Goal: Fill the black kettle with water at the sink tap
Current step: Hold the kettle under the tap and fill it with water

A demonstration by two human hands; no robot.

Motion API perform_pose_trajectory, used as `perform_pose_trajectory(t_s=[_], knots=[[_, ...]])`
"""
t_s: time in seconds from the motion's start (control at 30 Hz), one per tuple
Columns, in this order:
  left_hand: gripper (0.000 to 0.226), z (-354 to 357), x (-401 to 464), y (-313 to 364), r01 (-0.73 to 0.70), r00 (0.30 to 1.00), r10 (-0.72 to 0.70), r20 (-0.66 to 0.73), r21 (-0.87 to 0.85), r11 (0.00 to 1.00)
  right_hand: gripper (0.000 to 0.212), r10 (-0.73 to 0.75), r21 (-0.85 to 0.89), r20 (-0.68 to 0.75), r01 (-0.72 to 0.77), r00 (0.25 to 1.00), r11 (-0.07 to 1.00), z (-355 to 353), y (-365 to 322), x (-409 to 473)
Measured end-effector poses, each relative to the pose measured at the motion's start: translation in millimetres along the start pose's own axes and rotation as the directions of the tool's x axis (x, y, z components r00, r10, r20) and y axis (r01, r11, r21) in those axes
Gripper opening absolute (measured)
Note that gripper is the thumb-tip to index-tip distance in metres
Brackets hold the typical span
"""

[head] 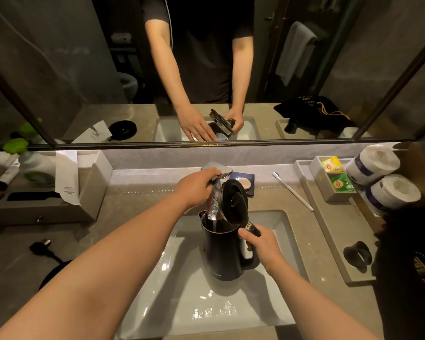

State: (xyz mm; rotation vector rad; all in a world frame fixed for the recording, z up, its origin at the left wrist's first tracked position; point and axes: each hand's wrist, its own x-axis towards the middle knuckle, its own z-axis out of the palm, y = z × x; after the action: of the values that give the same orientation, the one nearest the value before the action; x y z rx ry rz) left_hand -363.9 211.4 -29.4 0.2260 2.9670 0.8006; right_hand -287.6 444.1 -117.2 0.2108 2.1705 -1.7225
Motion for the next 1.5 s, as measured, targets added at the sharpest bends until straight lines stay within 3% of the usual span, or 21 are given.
perform_pose_trajectory(t_s=[0.53,1.5], knots=[[0.047,1.1,1.3,-2.4,0.041,0.999,-0.041,0.015,-0.012,0.999,0.016,-0.012,-0.006,-0.016,0.011,1.000,1.000,9.5,-1.2,-3.3],[0.053,3.3,1.8,-6.6,0.034,0.999,-0.034,-0.005,0.006,0.999,0.028,0.013,0.101,-0.056,-0.007,0.998,0.995,12.0,8.0,-2.7]])
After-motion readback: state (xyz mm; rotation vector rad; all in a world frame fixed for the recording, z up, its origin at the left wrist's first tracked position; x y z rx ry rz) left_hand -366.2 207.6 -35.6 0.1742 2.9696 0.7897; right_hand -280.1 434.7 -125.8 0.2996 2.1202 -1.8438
